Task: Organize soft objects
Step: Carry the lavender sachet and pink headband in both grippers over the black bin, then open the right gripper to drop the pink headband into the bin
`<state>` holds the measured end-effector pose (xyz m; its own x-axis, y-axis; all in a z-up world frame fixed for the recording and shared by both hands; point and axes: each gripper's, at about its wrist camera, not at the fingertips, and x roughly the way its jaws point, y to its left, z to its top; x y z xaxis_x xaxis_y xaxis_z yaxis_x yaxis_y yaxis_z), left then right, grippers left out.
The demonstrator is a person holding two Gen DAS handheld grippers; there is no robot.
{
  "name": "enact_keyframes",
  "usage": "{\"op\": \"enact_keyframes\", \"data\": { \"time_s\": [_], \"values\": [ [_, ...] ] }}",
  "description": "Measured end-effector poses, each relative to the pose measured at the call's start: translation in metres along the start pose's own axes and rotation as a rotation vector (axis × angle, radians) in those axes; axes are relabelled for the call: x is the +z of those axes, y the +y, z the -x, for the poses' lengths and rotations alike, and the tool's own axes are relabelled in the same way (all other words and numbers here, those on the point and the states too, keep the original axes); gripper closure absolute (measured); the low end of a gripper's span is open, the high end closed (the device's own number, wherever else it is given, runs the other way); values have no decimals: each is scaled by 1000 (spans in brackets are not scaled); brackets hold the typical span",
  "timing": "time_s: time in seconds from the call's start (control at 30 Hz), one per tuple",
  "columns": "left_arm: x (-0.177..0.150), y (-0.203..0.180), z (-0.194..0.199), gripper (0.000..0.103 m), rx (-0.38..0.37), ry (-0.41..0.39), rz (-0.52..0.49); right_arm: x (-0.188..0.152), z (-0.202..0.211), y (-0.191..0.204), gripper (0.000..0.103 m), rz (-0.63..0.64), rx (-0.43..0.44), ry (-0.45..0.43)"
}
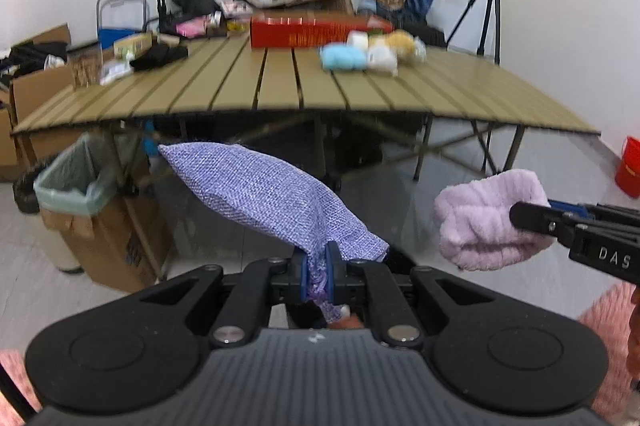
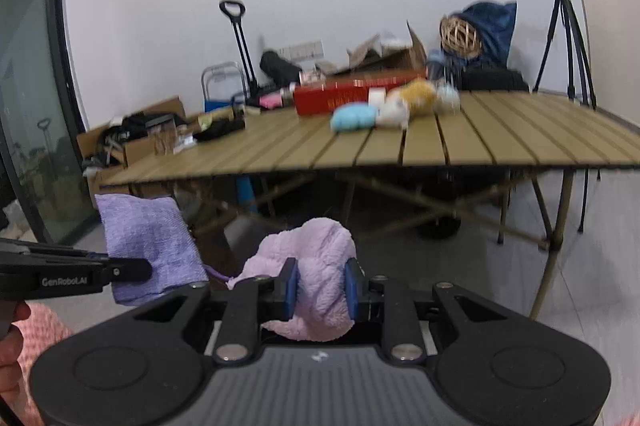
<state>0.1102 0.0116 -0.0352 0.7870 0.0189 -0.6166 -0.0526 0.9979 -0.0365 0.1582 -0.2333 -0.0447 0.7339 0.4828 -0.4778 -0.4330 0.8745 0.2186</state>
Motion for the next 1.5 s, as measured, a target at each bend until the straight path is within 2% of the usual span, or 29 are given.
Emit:
{"op": "enact_keyframes", "data": {
  "time_s": [0.27,0.6,0.97,1.23,1.33,1.5],
  "values": [
    [-39,12,-6,94,9,107,9,-41,-5,2,80,-29,0,147],
    [-61,6,-21,94,7,188,-9,-75,-14,12,80,1,-9,276],
    [-76,13,-41,94,6,258,-2,-87,-30,19,80,37,-29,364],
    [-86,21,-64,94,-21,369,32,-97,-49,21,80,38,-31,452],
    [-88,22,-71,94,-33,396,37,-98,-56,19,80,28,-23,462],
    [-83,24,-76,94,-28,388,37,-91,-68,15,80,15,-14,453]
  ]
}}
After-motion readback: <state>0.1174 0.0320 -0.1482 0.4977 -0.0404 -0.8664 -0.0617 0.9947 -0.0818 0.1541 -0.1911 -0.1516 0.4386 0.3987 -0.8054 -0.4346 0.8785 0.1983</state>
